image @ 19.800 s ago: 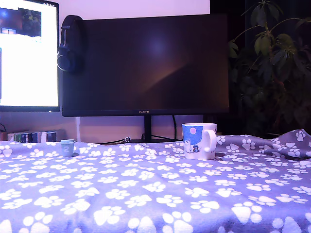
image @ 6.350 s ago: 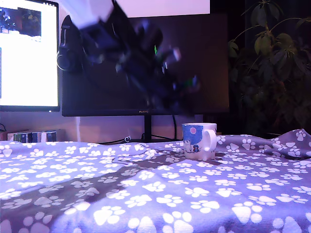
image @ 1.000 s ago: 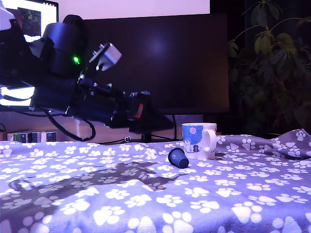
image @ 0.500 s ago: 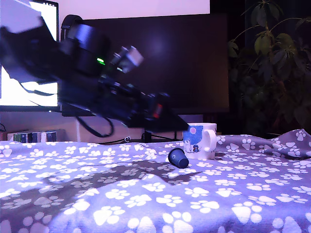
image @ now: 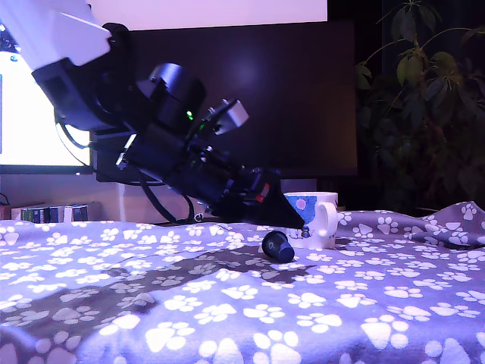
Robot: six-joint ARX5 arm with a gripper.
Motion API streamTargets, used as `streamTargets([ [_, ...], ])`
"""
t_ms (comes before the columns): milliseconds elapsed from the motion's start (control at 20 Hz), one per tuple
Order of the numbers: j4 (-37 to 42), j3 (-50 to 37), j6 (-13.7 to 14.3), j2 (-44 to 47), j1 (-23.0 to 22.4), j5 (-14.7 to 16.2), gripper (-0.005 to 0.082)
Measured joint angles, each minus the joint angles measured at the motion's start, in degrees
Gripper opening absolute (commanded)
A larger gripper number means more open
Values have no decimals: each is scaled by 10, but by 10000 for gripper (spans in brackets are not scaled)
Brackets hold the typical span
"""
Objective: Pick up the coffee capsules on the table and drop them inside the coffee cup
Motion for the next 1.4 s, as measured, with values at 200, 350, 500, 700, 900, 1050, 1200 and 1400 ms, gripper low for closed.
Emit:
streamTargets([
  [200,-30,17,2,16,0,-1,767],
  [350,-55,42,10,35,0,-12,765],
  [500,-60,51,19,39,0,-34,765],
  [700,-70,64,31,39,0,-40,765],
  [900,-85,66,45,40,0,-40,762],
  [1050,-93,66,46,46,0,-40,762],
  [1200,-100,66,53,57,0,-41,762],
  [1400,-99,66,59,59,0,-46,690],
])
